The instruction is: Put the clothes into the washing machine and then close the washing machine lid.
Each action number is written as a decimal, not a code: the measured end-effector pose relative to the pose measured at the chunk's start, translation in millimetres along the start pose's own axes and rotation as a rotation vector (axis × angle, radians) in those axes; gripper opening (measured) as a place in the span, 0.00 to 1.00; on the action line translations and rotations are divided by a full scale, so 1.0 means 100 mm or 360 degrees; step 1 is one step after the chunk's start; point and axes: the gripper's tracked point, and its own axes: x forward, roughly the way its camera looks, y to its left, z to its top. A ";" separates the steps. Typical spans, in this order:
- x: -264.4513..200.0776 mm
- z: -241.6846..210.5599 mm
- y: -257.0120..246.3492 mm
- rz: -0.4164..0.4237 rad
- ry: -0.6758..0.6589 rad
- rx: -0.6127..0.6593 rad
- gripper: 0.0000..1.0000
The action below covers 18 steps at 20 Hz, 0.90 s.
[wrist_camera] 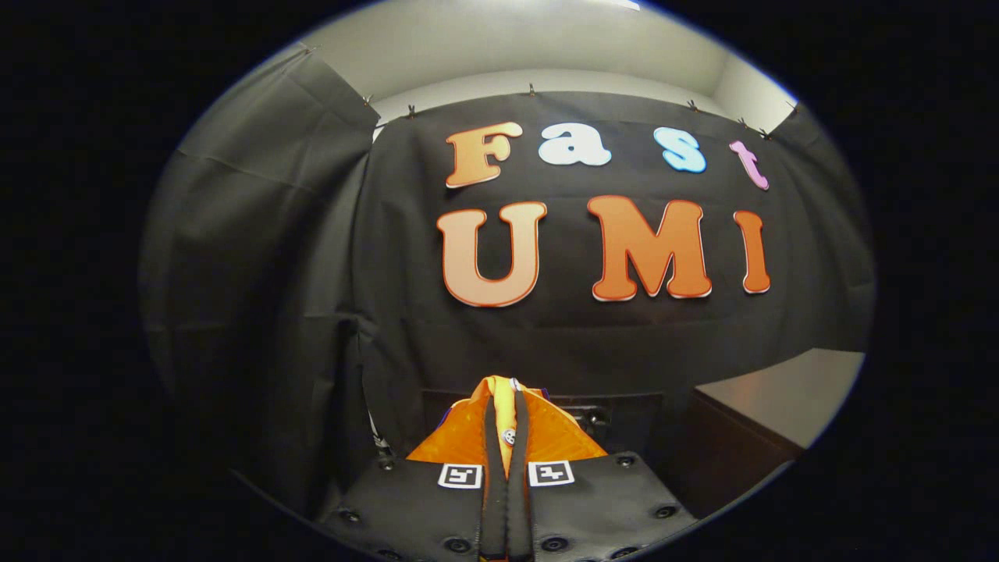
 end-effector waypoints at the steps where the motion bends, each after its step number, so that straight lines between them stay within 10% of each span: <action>1: 0.06 -0.17 0.01 -0.0002 0.0046 0.0016 0.08; 10: 0.34 -1.70 -0.13 -0.0148 0.0428 -0.0121 0.09; 18: 0.54 -2.47 -0.04 -0.0124 0.0816 0.0181 0.12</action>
